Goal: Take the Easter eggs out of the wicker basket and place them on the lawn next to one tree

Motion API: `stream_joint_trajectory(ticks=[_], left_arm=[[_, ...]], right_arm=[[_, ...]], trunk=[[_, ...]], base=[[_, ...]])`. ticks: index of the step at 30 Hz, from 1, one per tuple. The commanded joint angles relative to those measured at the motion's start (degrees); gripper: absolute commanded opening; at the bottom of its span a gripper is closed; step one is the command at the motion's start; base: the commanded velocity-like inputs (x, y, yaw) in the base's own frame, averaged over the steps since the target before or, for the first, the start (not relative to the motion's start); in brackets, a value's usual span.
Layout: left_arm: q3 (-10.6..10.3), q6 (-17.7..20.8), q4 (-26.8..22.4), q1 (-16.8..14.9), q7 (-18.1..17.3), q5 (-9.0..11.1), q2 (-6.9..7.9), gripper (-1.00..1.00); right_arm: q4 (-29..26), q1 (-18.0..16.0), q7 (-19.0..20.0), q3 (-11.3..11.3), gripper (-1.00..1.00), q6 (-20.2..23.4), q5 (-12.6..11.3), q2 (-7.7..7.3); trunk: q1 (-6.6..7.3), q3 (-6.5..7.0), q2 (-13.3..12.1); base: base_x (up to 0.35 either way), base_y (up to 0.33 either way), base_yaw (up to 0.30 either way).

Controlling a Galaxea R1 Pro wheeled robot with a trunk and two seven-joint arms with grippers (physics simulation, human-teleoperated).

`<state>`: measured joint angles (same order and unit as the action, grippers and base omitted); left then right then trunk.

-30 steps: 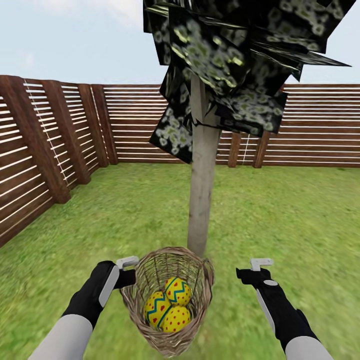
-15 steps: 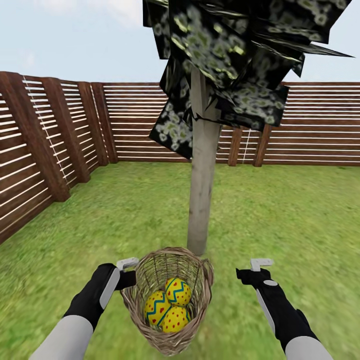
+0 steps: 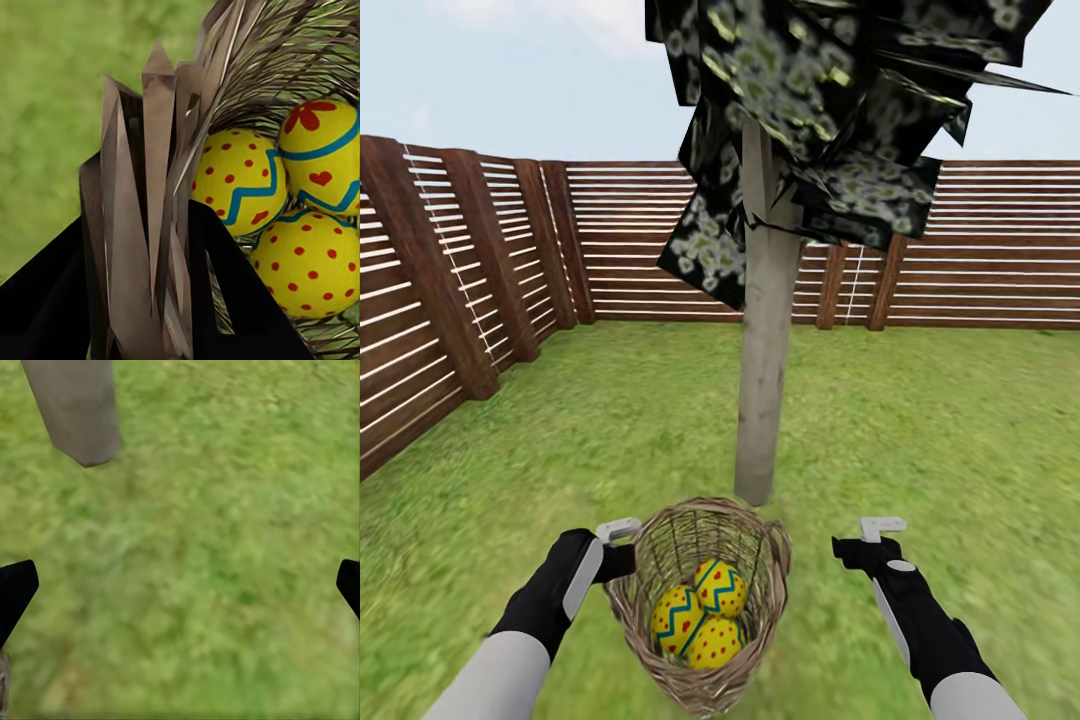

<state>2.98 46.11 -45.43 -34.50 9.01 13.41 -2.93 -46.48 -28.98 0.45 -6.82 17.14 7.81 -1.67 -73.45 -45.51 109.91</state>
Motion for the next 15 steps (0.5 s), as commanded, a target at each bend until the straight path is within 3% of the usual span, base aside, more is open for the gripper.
stream_joint_trajectory(ticks=[1, 15], left_arm=[[0.2, 0.1, -0.1, 0.0, 0.4, 1.3, -0.12, -1.0], [0.2, -0.1, -0.1, 0.0, 0.4, 1.3, -0.14, -1.0]], right_arm=[[-0.1, 0.0, 0.1, 0.0, 1.0, 0.3, 0.5, 0.0], [-1.0, 0.0, 0.0, 0.1, 1.0, 0.3, 0.7, 0.25]], trunk=[[-0.22, -0.23, 0.4], [-3.29, -2.75, 6.1]], base=[[0.0, 0.0, 0.0], [0.0, 0.0, 0.0]])
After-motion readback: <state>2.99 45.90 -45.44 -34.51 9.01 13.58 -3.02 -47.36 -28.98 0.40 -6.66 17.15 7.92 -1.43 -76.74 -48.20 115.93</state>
